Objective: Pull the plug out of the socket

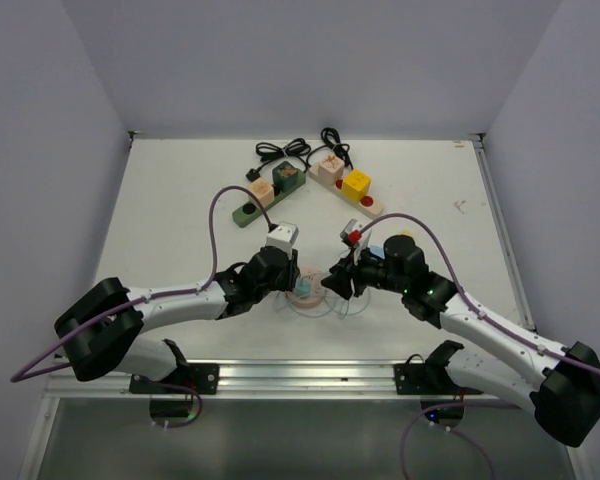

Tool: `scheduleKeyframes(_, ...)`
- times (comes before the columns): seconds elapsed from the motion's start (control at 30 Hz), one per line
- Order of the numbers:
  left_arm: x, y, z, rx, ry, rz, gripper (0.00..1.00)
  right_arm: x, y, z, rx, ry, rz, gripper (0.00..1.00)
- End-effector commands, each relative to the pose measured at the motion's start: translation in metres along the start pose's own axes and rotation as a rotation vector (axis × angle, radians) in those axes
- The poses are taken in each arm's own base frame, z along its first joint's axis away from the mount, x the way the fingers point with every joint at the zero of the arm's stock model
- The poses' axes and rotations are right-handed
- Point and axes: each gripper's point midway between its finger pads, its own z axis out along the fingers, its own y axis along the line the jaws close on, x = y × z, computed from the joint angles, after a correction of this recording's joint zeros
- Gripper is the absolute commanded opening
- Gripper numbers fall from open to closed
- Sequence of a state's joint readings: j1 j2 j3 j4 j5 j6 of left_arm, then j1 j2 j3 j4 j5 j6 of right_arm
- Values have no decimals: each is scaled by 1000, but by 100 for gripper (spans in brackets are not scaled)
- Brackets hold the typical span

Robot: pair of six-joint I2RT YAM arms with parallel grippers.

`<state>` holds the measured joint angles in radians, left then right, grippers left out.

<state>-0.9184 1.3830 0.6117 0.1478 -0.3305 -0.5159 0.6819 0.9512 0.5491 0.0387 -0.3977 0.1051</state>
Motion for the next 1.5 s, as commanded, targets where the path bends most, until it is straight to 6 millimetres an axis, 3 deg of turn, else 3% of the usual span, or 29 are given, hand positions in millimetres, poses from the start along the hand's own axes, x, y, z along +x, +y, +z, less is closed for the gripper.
scheduleKeyframes(0.0,-11,0,2,-17,-21,-29,0,-7,-2,15,17,-36,-132,46)
scheduleKeyframes(0.17,-12,-2,0,-6,-25,-38,0,6,14,33,-37,1,-197,42)
scheduleKeyframes(0.33,-12,-4,-1,7,-20,-42,0,21,2,47,29,49,-214,41)
scheduleKeyframes(0.6,-6,-5,-1,20,-9,-40,0,20,-10,62,87,18,-213,49)
scheduleKeyframes(1.13,-7,-3,-1,13,-12,-36,0,43,7,86,44,78,-228,58)
scheduleKeyframes(1.27,-7,-5,-2,23,-9,-38,0,48,1,91,83,100,-243,58)
scheduleKeyframes(1.33,-6,-4,-2,22,-7,-36,0,49,-2,92,96,101,-247,54)
scheduleKeyframes(1.37,-6,-4,-2,22,-14,-37,0,50,-4,93,104,104,-247,47)
scheduleKeyframes(1.4,-5,-3,-2,23,-11,-37,0,51,-4,93,108,102,-246,28)
scheduleKeyframes(1.47,-4,-1,-1,25,-10,-47,0,51,-4,92,110,79,-242,18)
